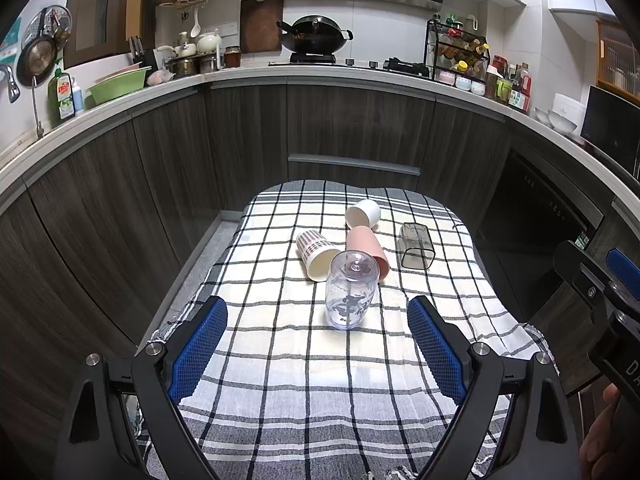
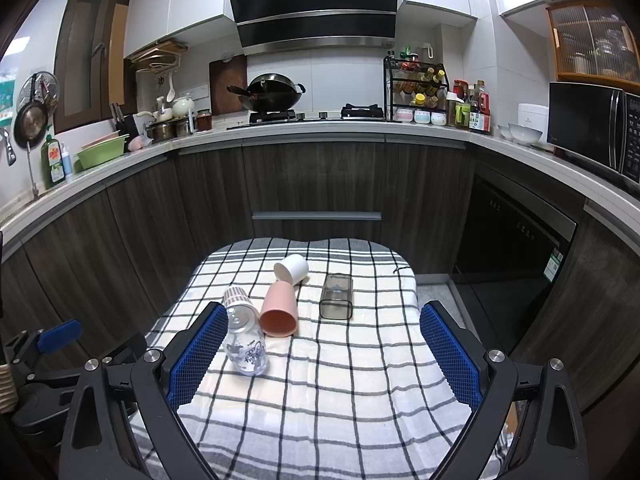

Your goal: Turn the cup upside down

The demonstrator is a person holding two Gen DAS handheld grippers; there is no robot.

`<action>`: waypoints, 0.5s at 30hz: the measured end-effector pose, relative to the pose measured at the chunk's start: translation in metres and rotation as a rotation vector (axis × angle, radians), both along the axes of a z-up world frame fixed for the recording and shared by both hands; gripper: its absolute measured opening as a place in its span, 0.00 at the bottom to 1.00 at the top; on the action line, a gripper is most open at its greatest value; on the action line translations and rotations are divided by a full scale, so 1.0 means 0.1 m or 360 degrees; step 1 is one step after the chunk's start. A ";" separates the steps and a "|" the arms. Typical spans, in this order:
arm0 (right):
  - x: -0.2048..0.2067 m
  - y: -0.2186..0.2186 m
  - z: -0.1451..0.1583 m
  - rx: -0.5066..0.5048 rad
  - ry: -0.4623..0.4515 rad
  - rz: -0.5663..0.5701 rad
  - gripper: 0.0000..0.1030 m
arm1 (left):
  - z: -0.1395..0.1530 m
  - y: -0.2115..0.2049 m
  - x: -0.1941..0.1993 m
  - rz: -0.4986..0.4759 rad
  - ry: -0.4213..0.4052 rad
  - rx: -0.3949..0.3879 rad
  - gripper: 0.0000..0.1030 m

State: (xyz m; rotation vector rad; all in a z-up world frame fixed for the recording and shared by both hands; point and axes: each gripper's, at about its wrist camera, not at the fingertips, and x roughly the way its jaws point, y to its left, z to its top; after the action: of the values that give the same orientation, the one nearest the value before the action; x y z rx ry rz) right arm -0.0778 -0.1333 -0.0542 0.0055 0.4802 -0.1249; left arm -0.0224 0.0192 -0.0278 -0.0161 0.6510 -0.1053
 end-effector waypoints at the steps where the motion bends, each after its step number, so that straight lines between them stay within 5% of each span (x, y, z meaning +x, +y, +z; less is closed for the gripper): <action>1: 0.00 0.00 0.00 0.0000 0.0000 0.0000 0.94 | 0.00 0.00 0.00 0.0000 0.0001 -0.0001 0.90; 15: 0.00 -0.01 0.01 0.0009 0.0005 -0.0001 0.94 | -0.04 0.00 0.00 0.0004 0.0004 0.0009 0.90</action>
State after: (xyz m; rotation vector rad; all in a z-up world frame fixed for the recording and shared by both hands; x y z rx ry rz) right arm -0.0778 -0.1344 -0.0533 0.0109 0.4837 -0.1241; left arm -0.0227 0.0192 -0.0317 -0.0114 0.6540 -0.1009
